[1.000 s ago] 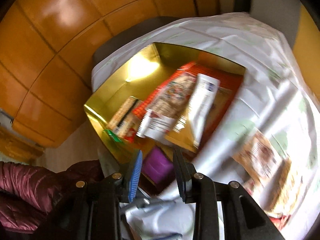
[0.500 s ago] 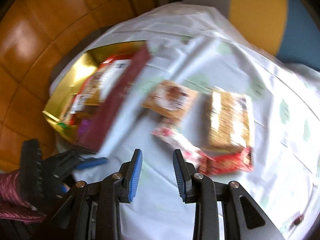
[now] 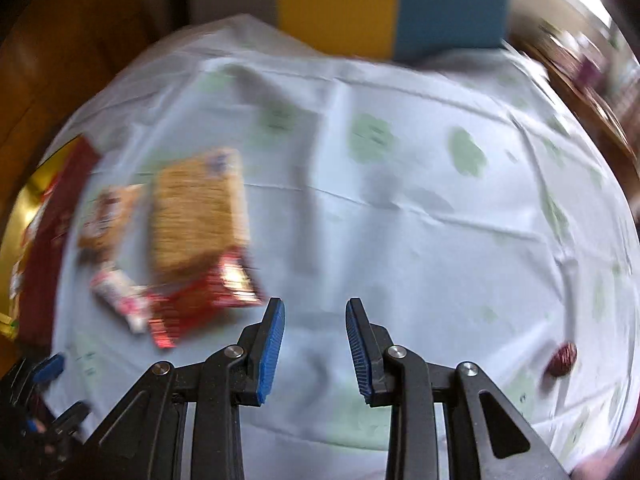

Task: Organize snacks
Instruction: 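Withdraw the open right tool from the tin back over the table, then move the left tool to the red wrapped candy and grasp it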

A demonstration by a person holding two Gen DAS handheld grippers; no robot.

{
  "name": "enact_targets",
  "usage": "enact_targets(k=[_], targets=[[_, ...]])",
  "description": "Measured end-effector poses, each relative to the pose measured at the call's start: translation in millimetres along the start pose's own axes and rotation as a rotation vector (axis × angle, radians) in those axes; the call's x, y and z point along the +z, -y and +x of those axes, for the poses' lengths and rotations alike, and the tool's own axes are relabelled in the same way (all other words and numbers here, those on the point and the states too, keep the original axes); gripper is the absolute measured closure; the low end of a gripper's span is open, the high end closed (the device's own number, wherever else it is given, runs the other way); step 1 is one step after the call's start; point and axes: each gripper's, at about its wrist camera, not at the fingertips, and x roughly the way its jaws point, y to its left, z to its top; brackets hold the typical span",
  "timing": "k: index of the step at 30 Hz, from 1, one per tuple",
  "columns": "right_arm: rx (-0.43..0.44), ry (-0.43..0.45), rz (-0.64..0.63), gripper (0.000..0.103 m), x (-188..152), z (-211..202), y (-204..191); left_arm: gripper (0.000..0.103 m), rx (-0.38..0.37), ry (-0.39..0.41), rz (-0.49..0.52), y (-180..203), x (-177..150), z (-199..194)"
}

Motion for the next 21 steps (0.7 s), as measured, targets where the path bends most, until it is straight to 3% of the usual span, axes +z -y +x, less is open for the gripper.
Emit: enact_targets(k=[2,11,21], targets=[[-0.041,-0.009,0.025,0.071,2,3,7,0.04,0.008,-0.005,-0.001,1,1,0],[-0.038,-0.06,0.009,0.071,3,10,-3,0.04,0.04,-0.026,-0.003,4,3,1],[-0.071,-0.049,0.034,0.071,8,7,5,0.039,0.091,-0.058,0.0,10,8,2]])
